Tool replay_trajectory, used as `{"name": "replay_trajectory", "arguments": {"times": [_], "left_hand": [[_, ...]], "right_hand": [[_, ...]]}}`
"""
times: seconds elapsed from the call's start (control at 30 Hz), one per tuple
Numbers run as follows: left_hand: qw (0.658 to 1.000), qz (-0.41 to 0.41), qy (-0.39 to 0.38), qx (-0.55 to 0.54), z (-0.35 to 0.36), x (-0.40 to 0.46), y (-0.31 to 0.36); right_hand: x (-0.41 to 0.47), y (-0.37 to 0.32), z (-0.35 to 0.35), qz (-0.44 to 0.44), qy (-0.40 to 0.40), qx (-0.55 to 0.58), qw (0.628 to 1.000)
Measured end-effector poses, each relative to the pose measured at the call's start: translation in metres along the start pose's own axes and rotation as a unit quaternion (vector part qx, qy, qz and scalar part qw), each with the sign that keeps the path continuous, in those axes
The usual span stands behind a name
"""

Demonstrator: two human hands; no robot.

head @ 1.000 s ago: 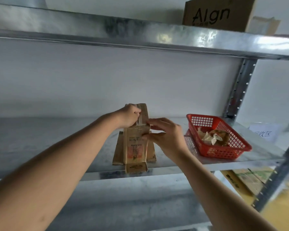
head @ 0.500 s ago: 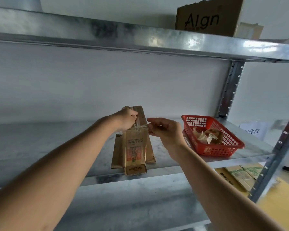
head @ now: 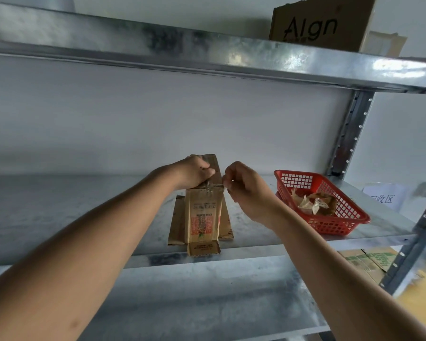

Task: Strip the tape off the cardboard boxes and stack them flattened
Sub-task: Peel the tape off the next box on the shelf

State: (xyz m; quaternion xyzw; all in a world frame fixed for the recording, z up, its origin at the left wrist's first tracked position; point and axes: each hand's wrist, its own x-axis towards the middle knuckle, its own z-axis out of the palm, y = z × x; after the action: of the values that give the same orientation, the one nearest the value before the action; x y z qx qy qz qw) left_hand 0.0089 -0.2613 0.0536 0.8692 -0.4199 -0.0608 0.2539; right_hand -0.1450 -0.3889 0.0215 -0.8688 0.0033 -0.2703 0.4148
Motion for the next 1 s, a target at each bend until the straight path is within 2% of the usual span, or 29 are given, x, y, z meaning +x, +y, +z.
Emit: {"name": "replay_trajectory", "arguments": {"times": [0.1,0.27,0.4,0.53,0.63,0.73,0.8,0.87,0.93,1.0], "left_hand": [[1.000,-0.003,-0.005,-0.004,-0.001,-0.001,0.004],[0.999,-0.001,-0.019,0.034,-0.003,-0.004,0.009],[0.999,-0.008,-0.021,0.028,-0.002,-0.002,0.011],[0.999,-0.008,-0.029,0.044,-0.005,-0.002,0.014],[0.993,-0.030,-0.046,0.107,-0.010,0.001,0.020],[0.966,-0.051,-0.006,0.252,-0.012,0.004,0.027],[0.956,-0.024,0.007,0.294,-0.006,0.004,0.027],[0.974,0.034,-0.008,0.225,0.004,0.005,0.023],[0.993,0.075,-0.057,0.077,0.010,0.007,0.018],[0.991,0.096,-0.089,0.028,0.012,0.009,0.013]], "right_hand": [[-0.004,-0.009,-0.008,-0.044,-0.039,-0.007,0.998],[-0.003,-0.008,-0.012,0.046,0.053,0.044,0.997],[-0.005,-0.004,-0.013,0.047,0.035,-0.115,0.992],[-0.007,-0.019,-0.008,0.009,0.050,-0.139,0.989],[-0.006,-0.022,-0.004,0.009,0.088,-0.169,0.982],[-0.006,-0.012,-0.016,0.033,0.148,-0.188,0.970],[-0.007,-0.005,-0.025,0.036,0.163,-0.216,0.962],[-0.009,-0.002,-0.029,0.023,0.167,-0.238,0.956],[-0.012,0.000,-0.028,-0.016,0.175,-0.256,0.951],[-0.016,0.000,-0.027,-0.056,0.175,-0.269,0.946]]}}
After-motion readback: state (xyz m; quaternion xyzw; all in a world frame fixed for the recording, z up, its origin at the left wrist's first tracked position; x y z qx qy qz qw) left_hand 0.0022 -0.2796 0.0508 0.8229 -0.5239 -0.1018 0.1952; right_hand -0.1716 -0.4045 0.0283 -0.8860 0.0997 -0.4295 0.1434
